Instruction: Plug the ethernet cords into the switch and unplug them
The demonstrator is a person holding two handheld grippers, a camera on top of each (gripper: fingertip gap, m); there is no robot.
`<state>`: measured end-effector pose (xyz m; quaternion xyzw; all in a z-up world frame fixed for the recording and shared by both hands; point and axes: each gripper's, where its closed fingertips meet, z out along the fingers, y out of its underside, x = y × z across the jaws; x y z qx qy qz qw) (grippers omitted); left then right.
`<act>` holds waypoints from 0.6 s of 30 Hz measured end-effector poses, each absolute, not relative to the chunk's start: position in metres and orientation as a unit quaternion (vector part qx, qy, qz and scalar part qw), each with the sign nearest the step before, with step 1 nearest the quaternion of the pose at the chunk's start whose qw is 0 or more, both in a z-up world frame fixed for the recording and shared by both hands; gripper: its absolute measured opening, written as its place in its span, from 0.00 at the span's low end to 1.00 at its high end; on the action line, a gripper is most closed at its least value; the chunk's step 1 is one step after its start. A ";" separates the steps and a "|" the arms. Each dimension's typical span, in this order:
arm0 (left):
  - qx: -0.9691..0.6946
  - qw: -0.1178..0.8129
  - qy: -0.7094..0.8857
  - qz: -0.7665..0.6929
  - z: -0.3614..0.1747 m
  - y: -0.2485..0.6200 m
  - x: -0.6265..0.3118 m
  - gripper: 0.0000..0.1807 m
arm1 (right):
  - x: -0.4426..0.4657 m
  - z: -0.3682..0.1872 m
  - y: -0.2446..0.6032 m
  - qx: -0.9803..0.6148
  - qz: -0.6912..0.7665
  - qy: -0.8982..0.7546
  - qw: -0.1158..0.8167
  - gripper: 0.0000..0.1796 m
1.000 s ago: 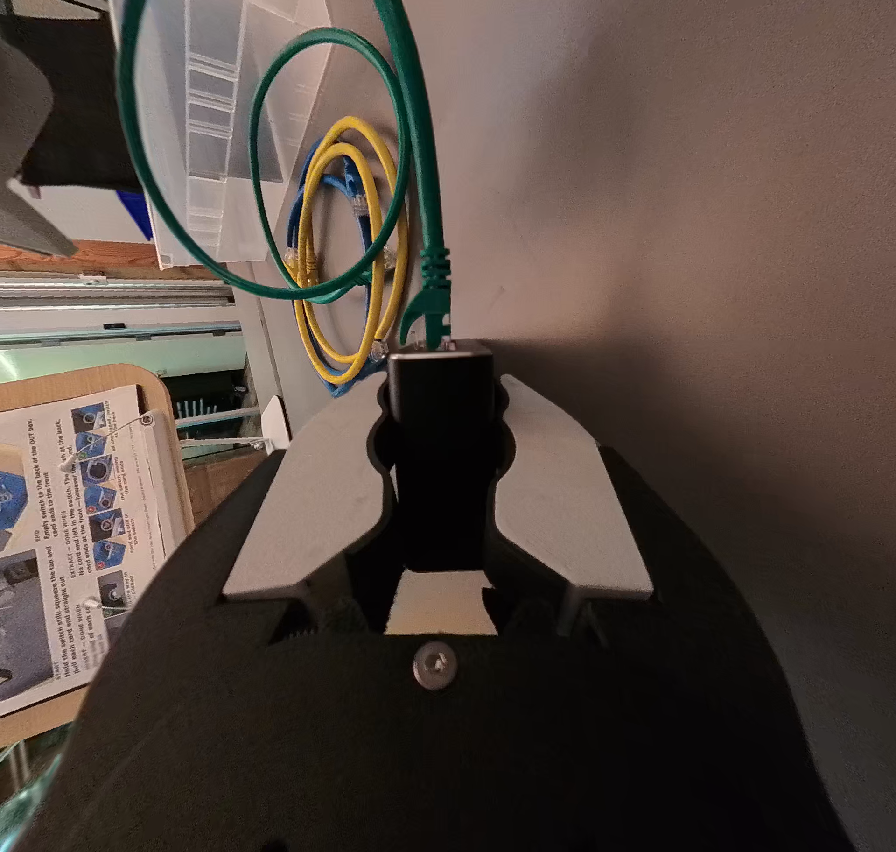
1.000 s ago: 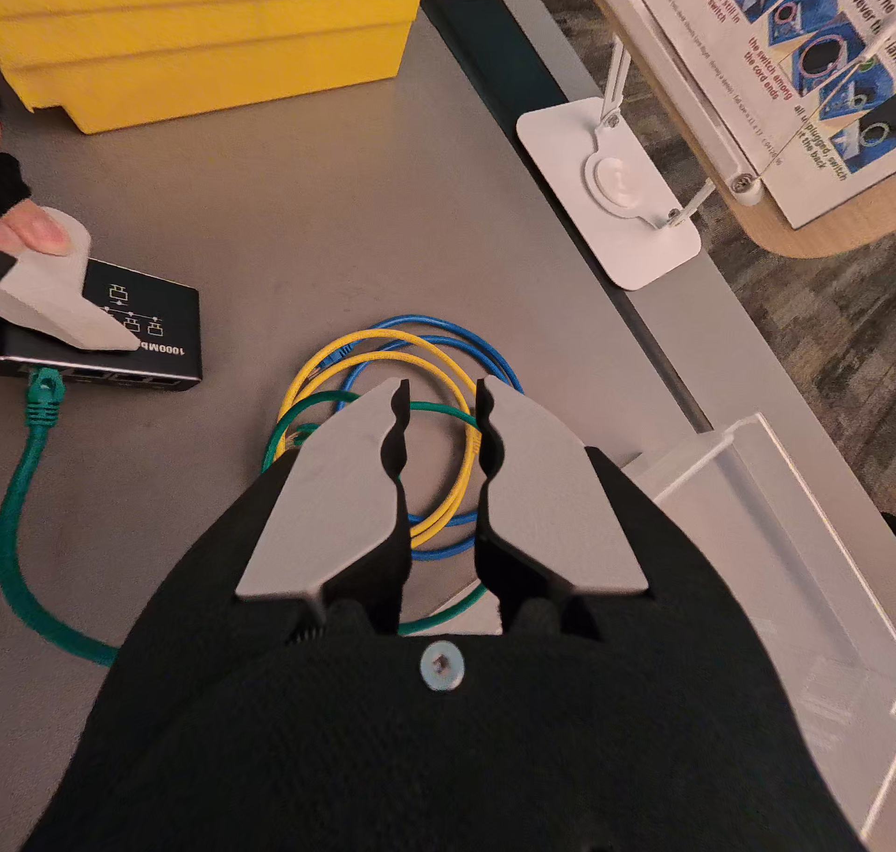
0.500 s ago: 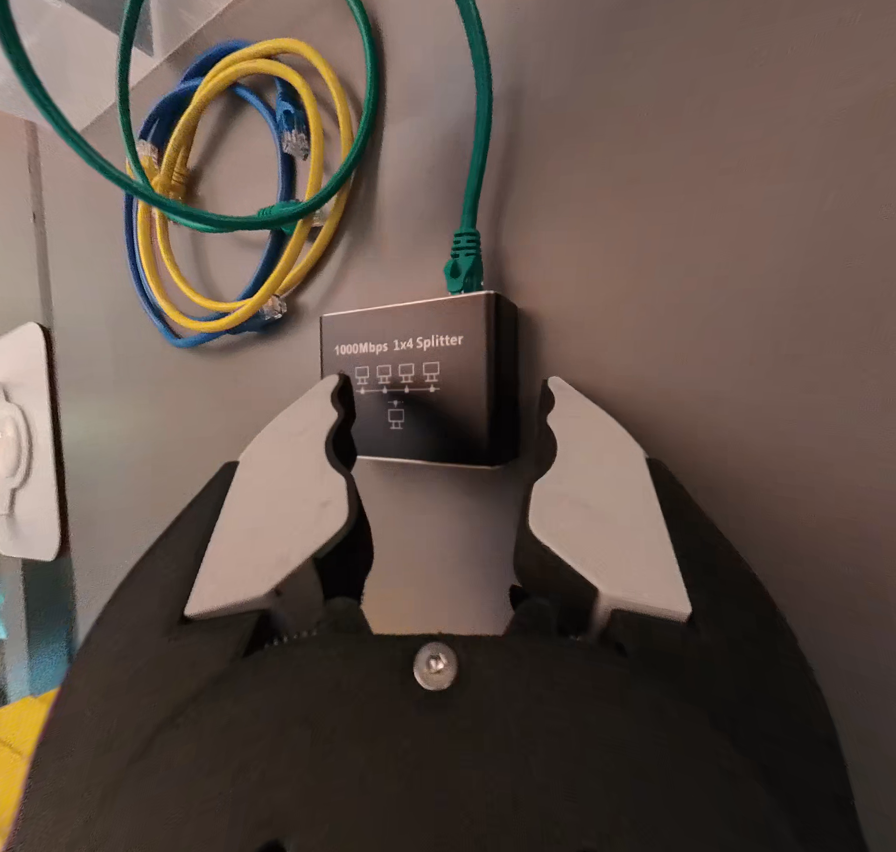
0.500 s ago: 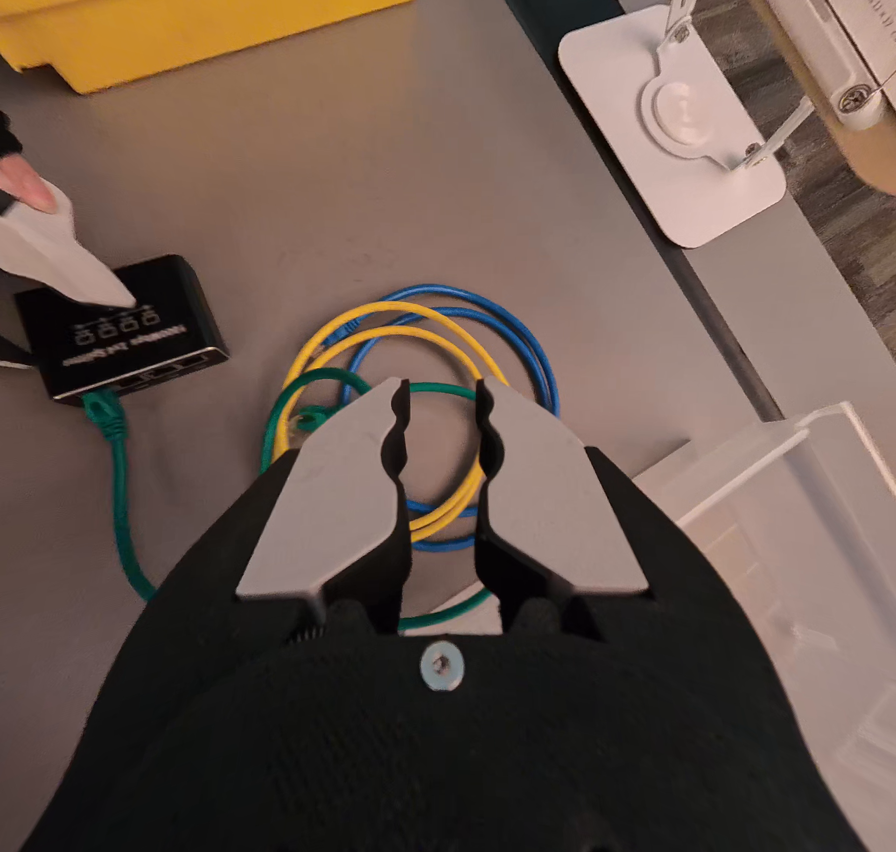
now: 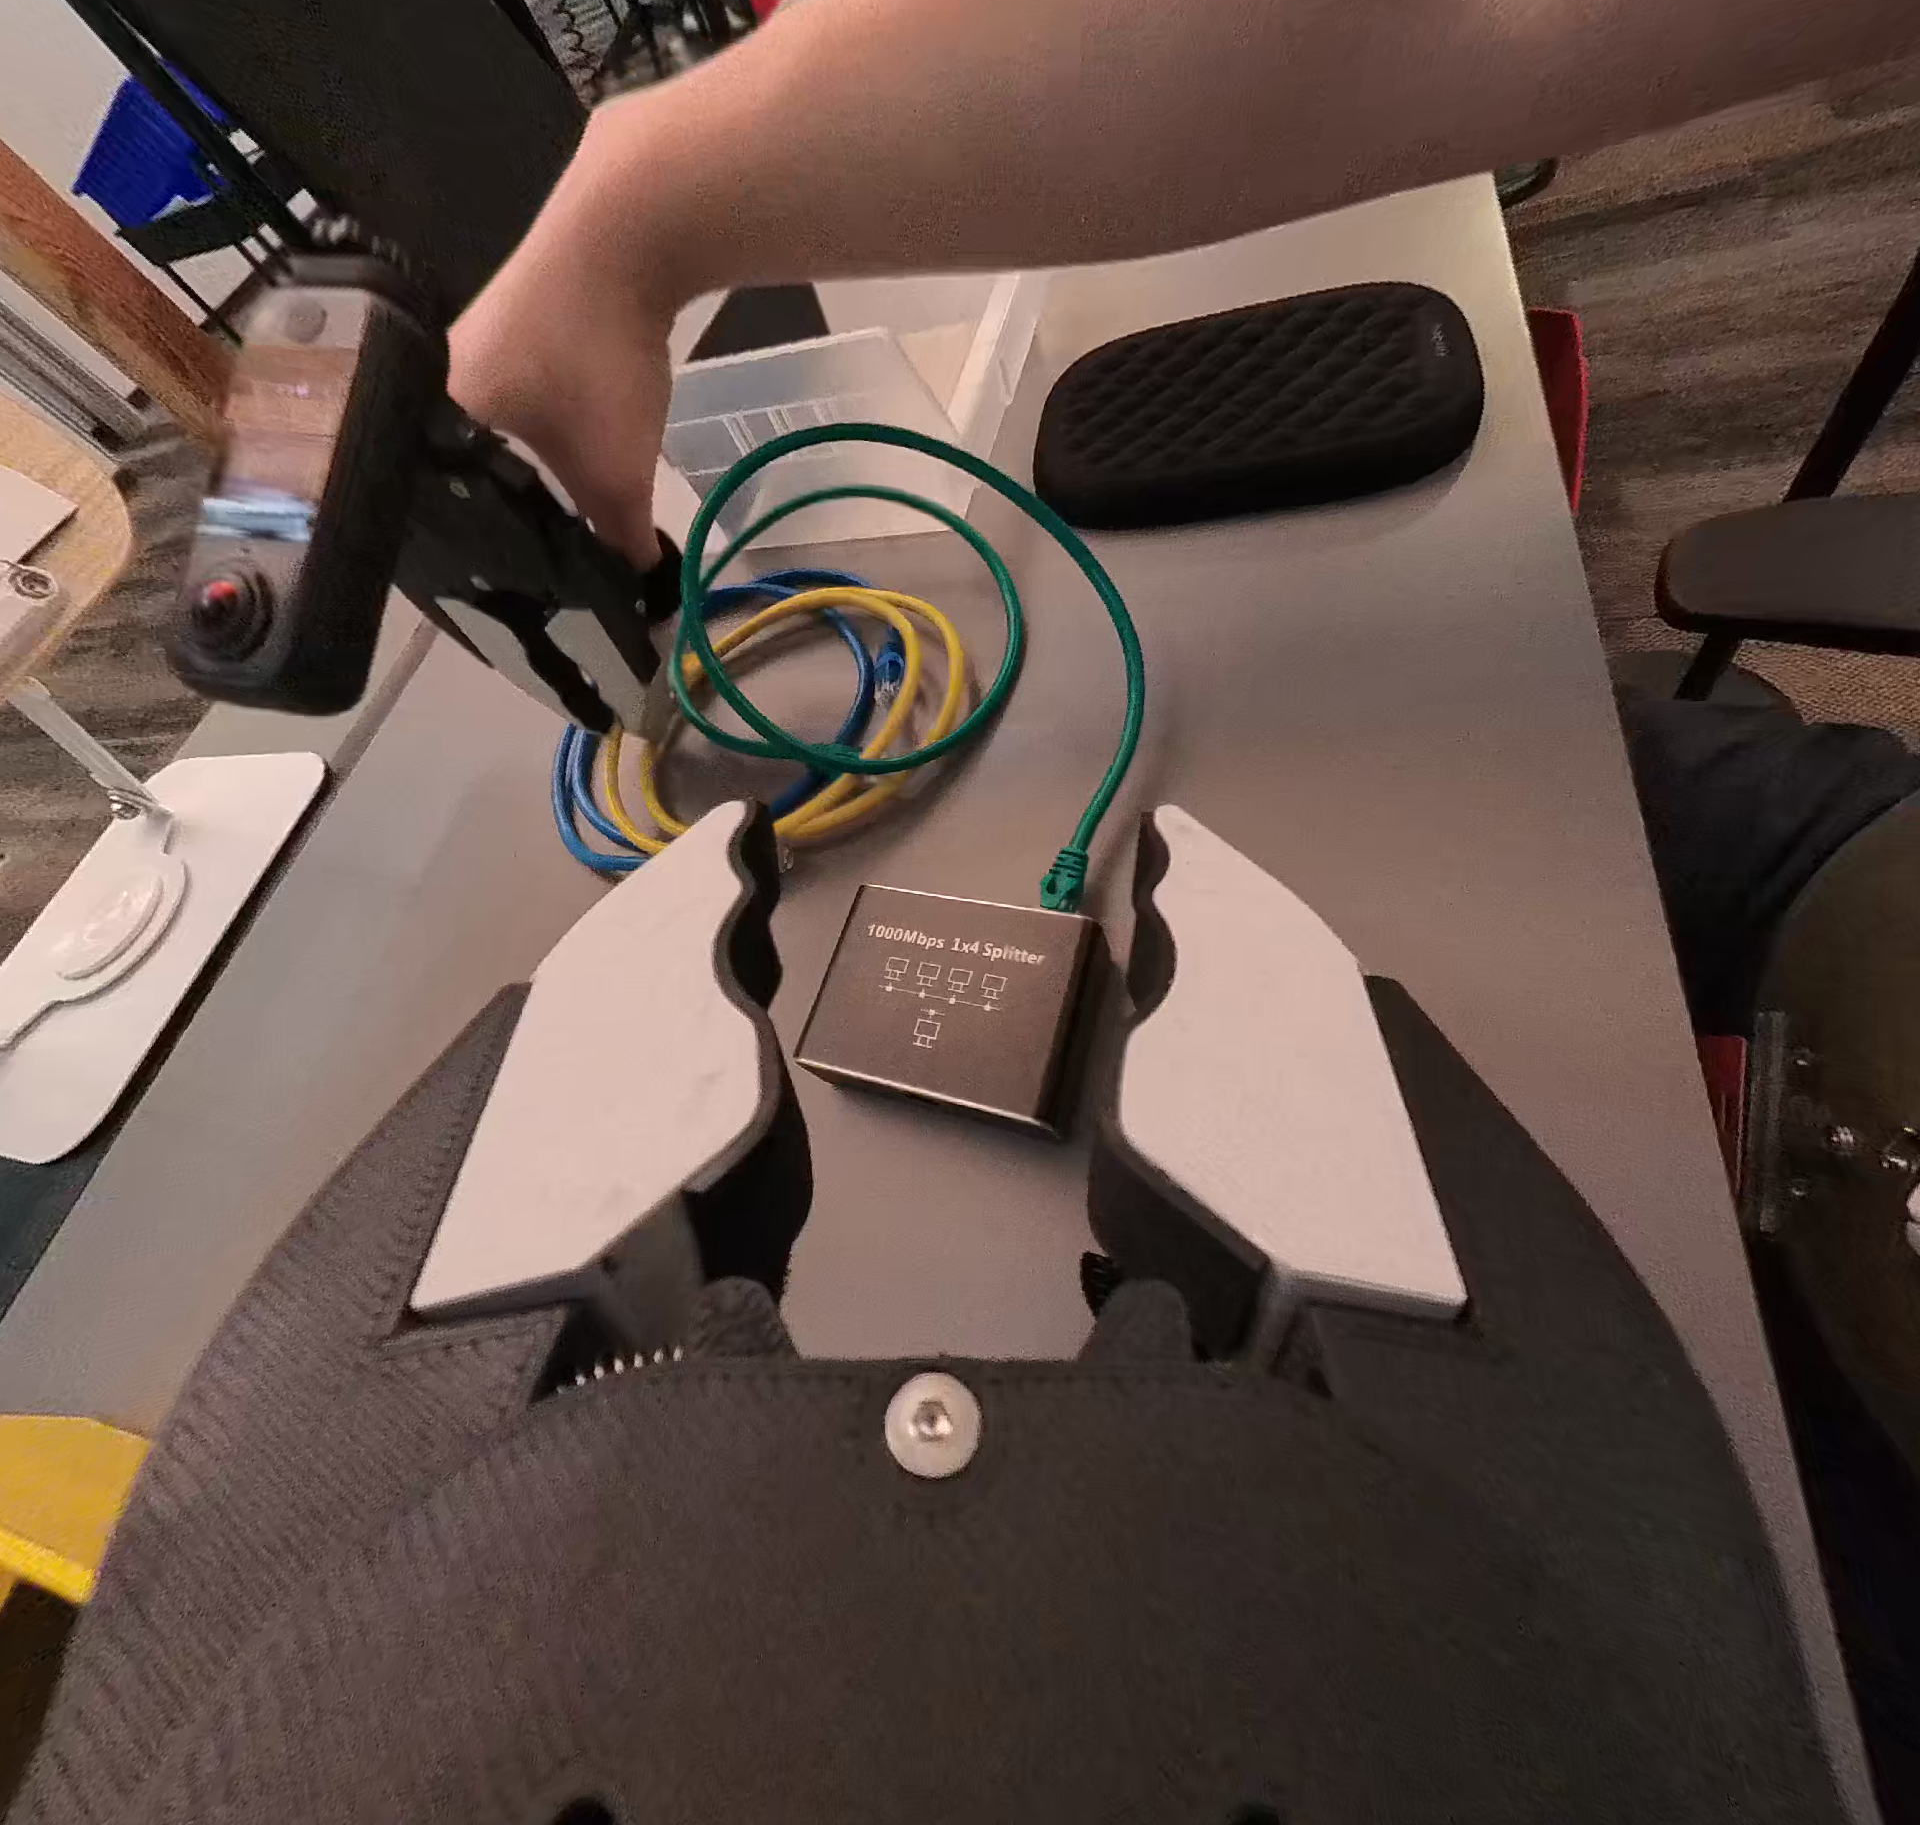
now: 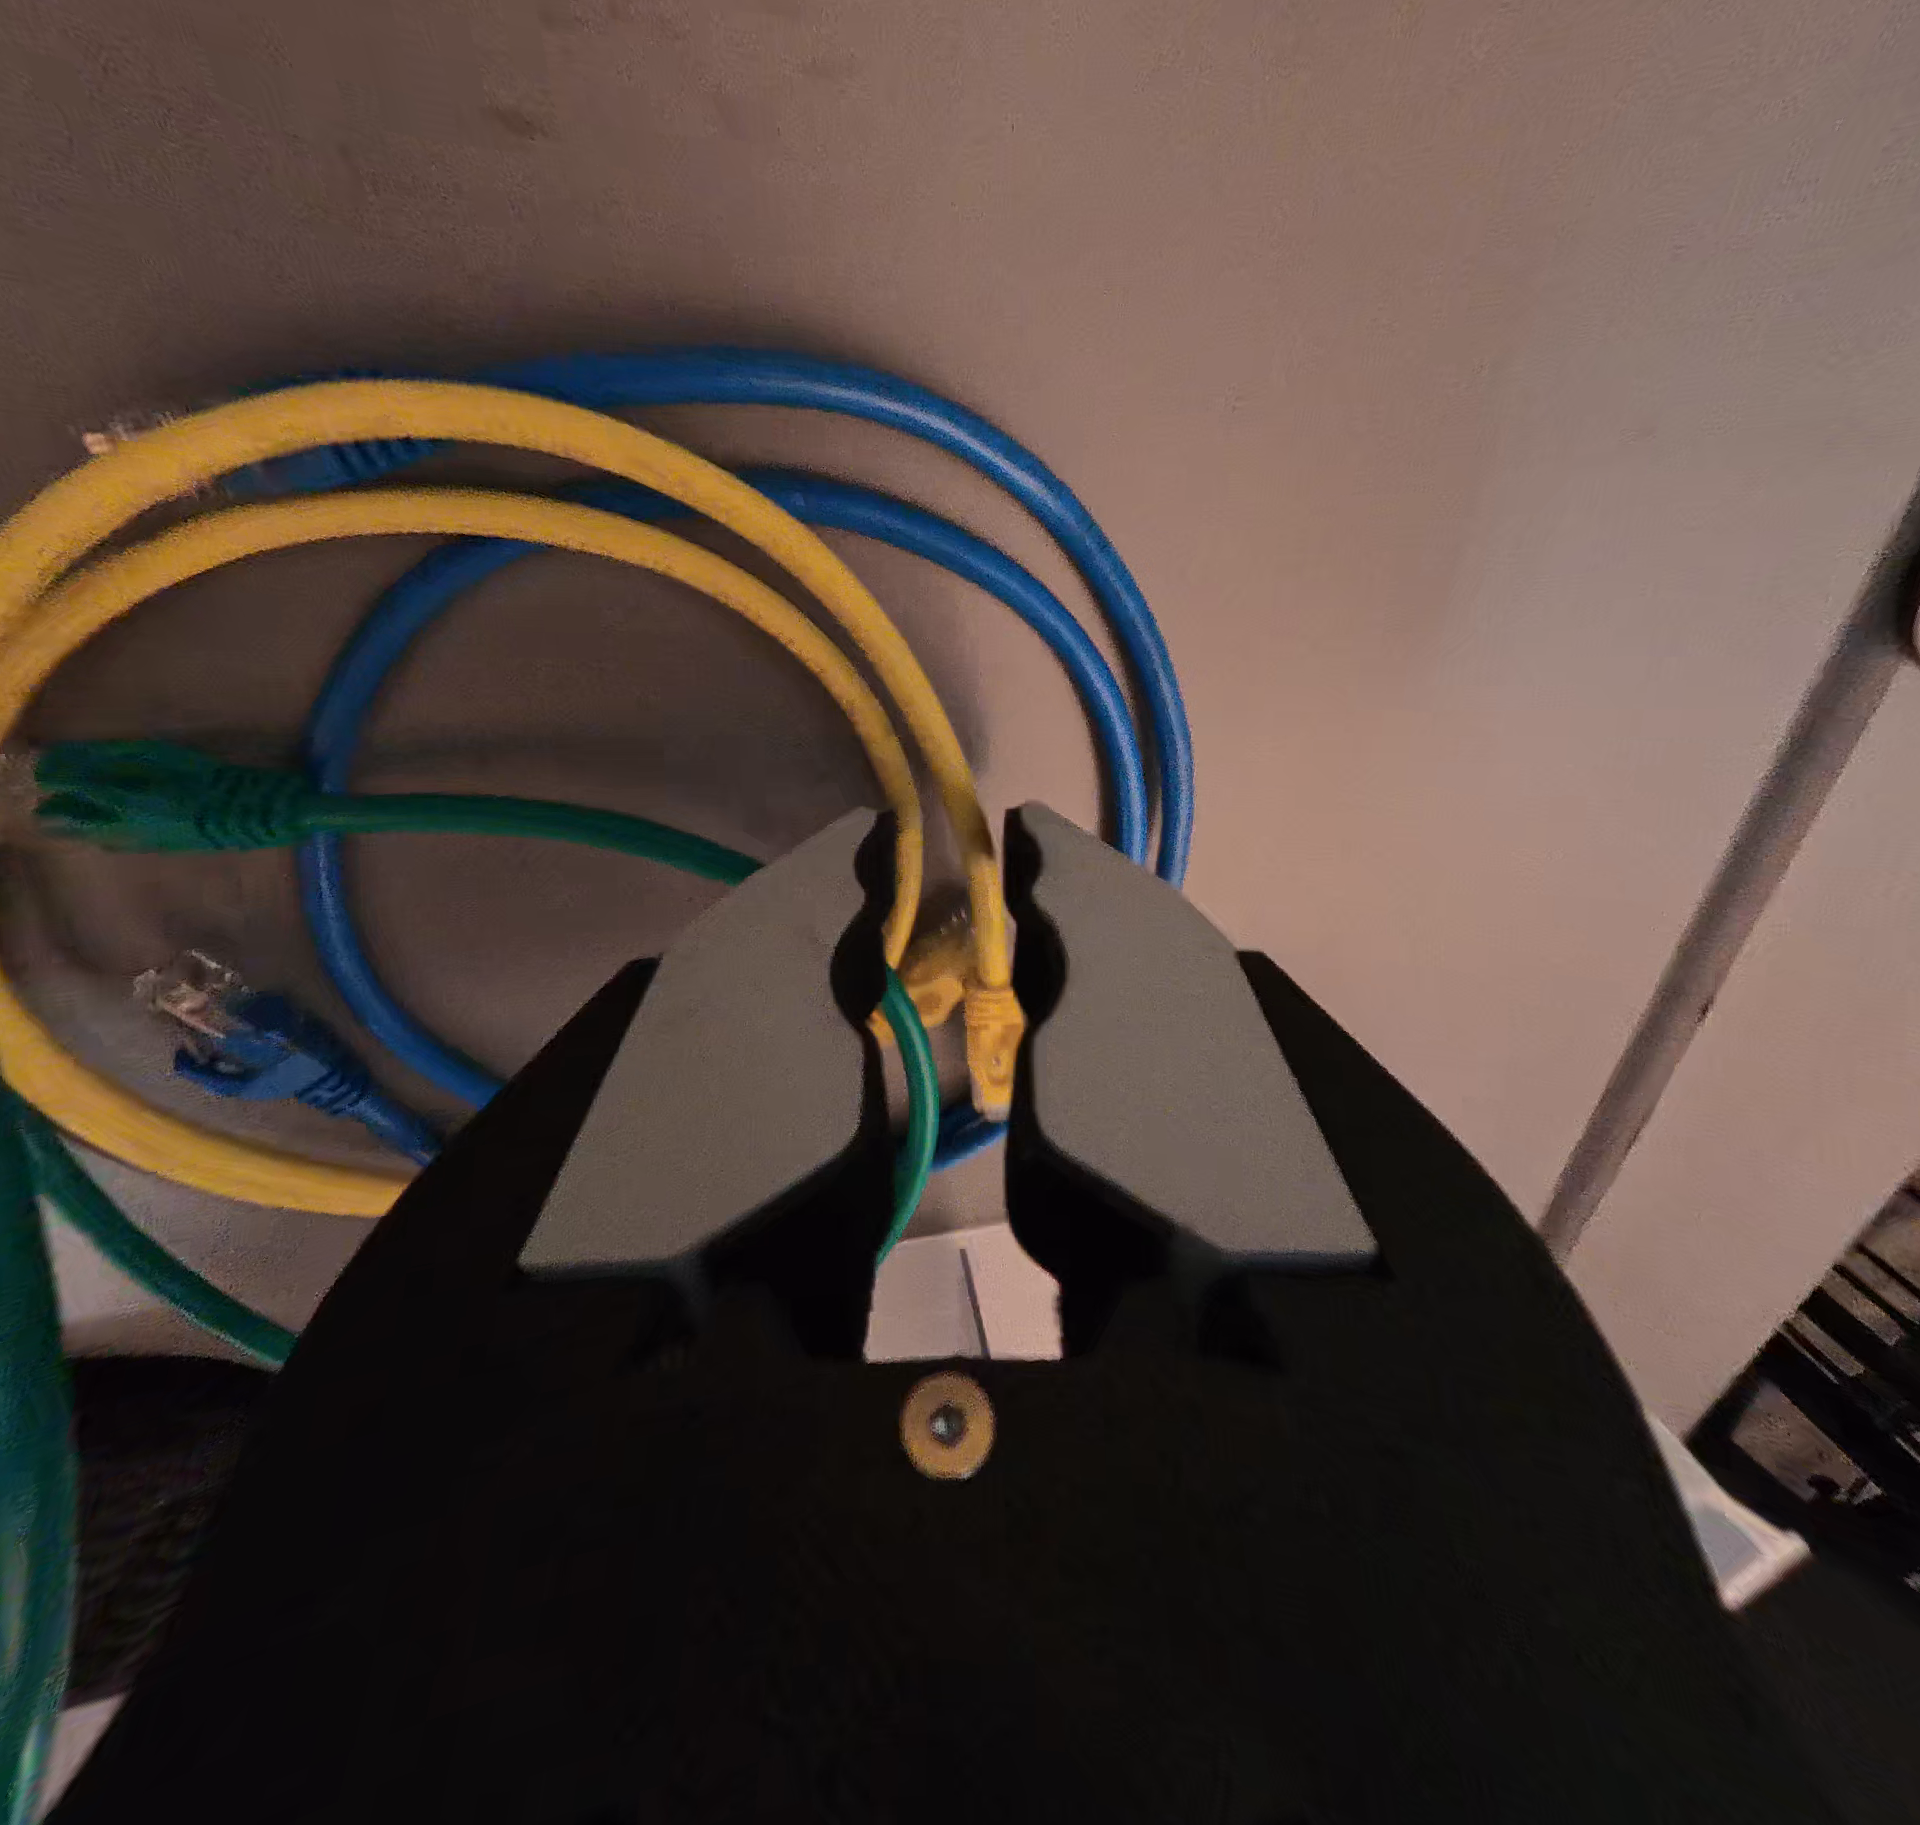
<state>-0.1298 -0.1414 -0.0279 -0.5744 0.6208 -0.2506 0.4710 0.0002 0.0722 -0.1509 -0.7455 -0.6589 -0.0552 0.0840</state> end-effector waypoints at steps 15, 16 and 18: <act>-0.581 0.541 0.542 -0.275 0.003 -0.105 -0.147 0.35 | -0.050 0.044 0.059 -0.557 -0.003 -0.615 0.558 0.04; -0.581 0.555 0.524 -0.283 0.014 -0.098 -0.148 0.35 | -0.048 0.068 0.054 -0.537 0.014 -0.587 0.606 0.04; -0.575 0.579 0.485 -0.314 0.039 -0.086 -0.148 0.33 | -0.042 0.109 0.040 -0.502 0.073 -0.544 0.669 0.04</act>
